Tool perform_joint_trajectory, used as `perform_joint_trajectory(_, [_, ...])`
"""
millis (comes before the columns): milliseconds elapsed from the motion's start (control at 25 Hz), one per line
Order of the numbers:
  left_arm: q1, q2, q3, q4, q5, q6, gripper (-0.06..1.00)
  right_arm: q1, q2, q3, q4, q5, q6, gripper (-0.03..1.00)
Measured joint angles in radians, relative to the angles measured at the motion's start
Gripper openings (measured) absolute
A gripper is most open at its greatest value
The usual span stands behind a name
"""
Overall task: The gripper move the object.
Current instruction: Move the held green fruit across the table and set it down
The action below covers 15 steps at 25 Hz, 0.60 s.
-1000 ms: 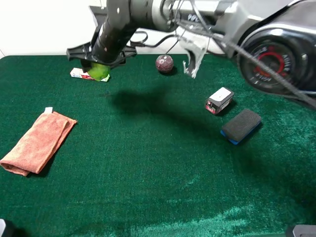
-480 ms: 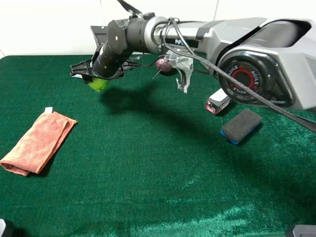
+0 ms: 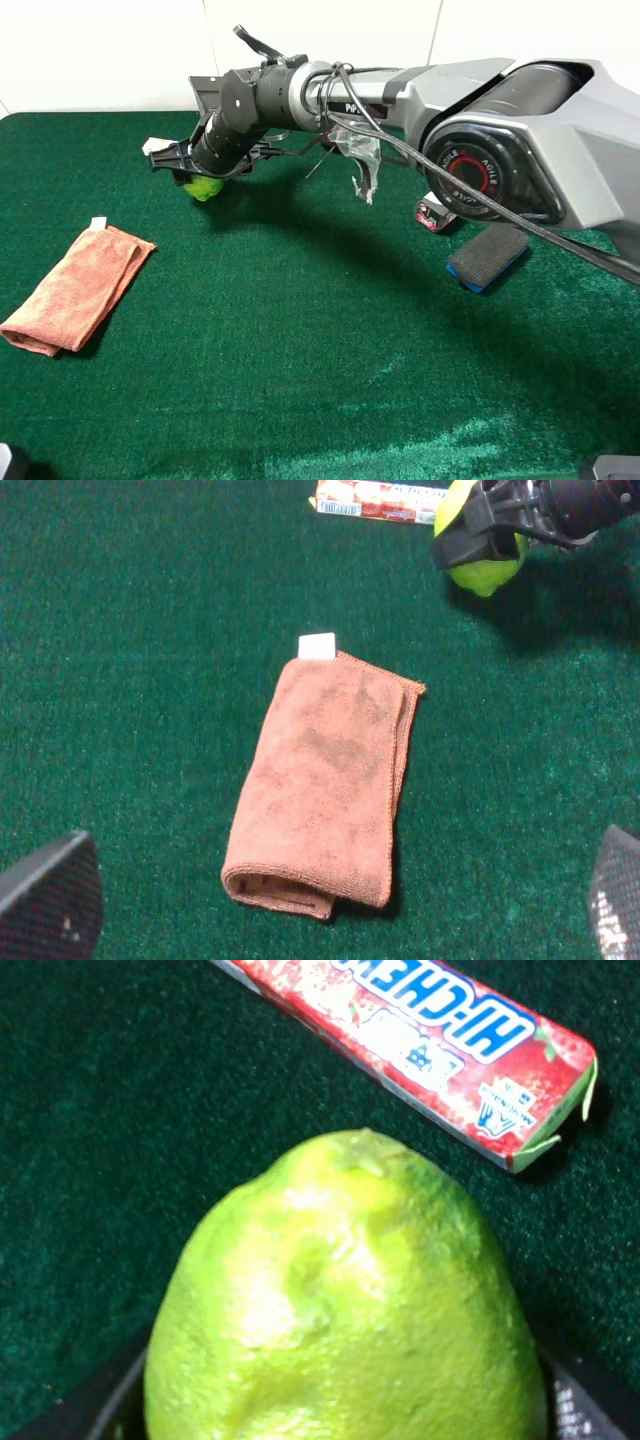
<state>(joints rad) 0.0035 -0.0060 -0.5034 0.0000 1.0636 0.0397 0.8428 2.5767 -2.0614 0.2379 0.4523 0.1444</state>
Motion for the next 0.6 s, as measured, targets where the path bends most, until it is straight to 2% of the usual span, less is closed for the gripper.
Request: perform_joint_trajectory(600, [0.000, 0.000, 0.000, 0.000, 0.000, 0.000, 0.99, 0.000, 0.011, -0.002, 0.014, 0.029, 0.000, 0.48])
